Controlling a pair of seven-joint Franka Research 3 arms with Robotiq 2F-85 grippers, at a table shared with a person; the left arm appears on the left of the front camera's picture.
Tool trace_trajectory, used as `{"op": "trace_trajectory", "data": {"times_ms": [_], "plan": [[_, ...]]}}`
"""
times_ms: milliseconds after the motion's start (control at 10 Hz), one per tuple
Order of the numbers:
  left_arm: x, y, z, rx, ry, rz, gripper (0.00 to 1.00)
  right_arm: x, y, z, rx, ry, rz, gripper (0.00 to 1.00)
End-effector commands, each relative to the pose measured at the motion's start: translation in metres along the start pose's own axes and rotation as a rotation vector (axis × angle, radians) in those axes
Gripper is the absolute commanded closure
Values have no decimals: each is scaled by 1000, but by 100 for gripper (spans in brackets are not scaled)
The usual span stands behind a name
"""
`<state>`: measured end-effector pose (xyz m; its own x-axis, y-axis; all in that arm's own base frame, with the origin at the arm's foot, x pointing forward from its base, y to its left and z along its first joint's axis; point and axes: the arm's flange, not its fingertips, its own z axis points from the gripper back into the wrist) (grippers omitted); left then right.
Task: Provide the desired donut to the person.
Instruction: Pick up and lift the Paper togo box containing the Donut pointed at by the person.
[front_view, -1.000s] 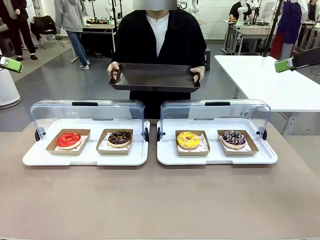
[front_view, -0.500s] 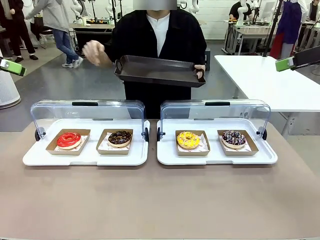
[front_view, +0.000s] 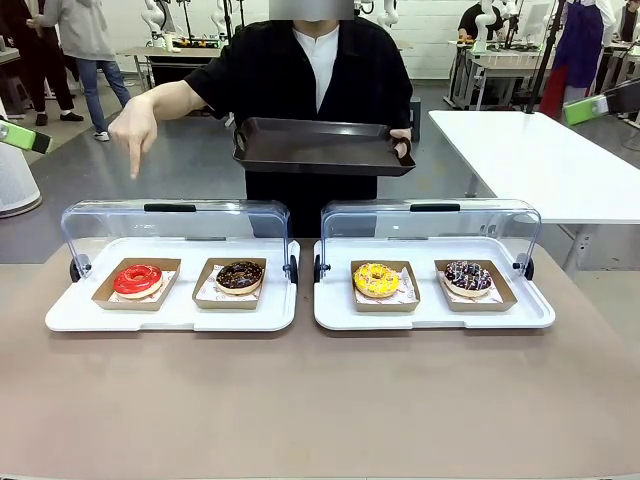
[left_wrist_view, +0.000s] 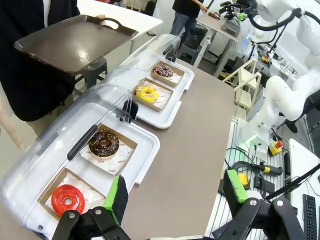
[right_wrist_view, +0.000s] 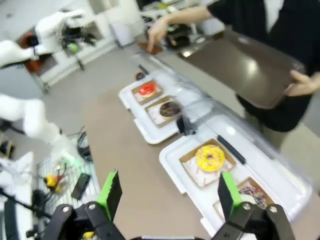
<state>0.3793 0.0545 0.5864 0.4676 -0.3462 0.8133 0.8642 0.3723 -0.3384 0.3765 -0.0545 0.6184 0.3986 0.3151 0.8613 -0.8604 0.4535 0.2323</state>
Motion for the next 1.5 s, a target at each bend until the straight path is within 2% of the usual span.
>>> {"op": "trace_trajectory", "data": {"times_ms": [0, 100, 200, 1400], "plan": [[-1, 9, 10, -12, -12, -17, 0, -2, -21, 1, 55, 33, 17, 0], [-1, 10, 8, -17, -10, -21, 0, -4, -23, 0, 58, 28, 23, 0], [-2, 2, 4, -2, -3, 2, 0, -2, -7, 1, 47, 6, 21, 0], [-2, 2, 4, -2, -3, 2, 0, -2, -7, 1, 47, 6, 21, 0]]}}
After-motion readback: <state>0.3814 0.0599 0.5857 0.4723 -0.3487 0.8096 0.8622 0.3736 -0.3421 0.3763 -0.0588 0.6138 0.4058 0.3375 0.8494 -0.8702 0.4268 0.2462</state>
